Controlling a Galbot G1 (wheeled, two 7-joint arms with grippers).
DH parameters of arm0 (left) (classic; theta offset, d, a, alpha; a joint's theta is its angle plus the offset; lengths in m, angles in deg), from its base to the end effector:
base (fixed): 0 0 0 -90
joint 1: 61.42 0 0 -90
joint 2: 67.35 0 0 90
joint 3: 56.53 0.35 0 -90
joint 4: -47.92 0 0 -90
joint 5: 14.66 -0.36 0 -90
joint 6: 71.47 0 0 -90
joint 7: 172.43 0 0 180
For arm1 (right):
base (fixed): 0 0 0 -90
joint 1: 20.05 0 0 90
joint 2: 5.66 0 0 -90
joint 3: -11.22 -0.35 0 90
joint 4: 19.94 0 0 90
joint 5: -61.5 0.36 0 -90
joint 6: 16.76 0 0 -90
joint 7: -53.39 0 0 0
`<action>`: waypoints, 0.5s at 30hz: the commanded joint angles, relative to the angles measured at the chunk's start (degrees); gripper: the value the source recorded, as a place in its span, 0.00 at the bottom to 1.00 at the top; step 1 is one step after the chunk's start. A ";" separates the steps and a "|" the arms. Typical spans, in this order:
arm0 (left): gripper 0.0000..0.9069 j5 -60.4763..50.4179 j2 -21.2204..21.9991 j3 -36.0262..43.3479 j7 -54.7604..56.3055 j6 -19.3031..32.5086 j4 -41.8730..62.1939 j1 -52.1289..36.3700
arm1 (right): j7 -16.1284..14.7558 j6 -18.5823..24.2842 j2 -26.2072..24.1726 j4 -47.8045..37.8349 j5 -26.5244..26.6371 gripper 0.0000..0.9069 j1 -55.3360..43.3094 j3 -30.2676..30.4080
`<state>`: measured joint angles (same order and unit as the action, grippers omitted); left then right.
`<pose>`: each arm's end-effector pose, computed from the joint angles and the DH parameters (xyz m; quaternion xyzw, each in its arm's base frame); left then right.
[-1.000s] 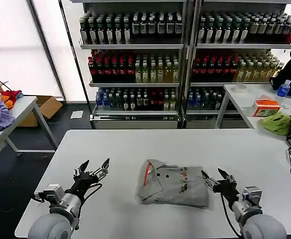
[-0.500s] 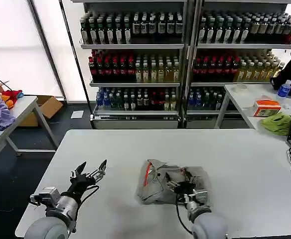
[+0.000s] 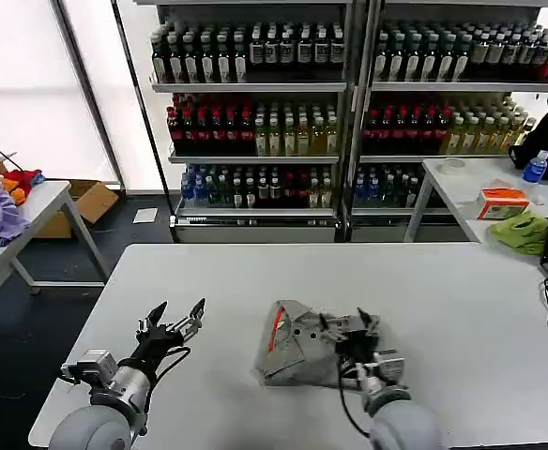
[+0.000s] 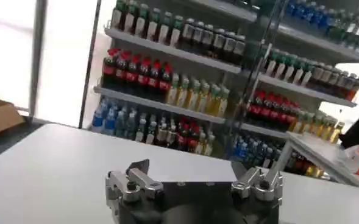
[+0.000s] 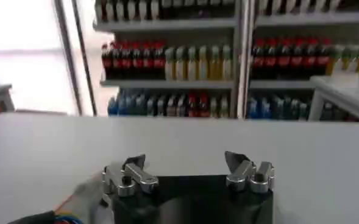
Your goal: Fold and organize the clothes.
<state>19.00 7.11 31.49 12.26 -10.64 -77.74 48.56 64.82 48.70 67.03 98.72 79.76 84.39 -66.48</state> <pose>0.2295 0.0473 -0.2242 -0.0838 -0.9784 0.1297 0.1373 0.2517 0.0115 -0.2603 0.0783 -0.9882 -0.0060 0.1316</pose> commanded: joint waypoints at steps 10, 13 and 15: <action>1.00 -2.75 0.03 -2.05 -4.39 4.01 -0.05 2.39 | -23.08 16.60 -3.07 -2.15 16.78 1.00 18.03 -43.26; 1.00 -3.03 0.58 -2.97 -5.40 5.01 -0.68 3.25 | -24.20 17.64 -1.79 -1.64 16.78 1.00 18.00 -42.67; 1.00 -3.14 1.02 -3.31 -5.85 5.47 -1.39 4.29 | -25.38 18.26 -0.90 -1.29 16.41 1.00 17.95 -41.60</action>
<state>17.07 7.30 30.02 9.14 -7.68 -78.00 50.42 48.72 60.74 64.36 99.33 92.05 97.33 -97.43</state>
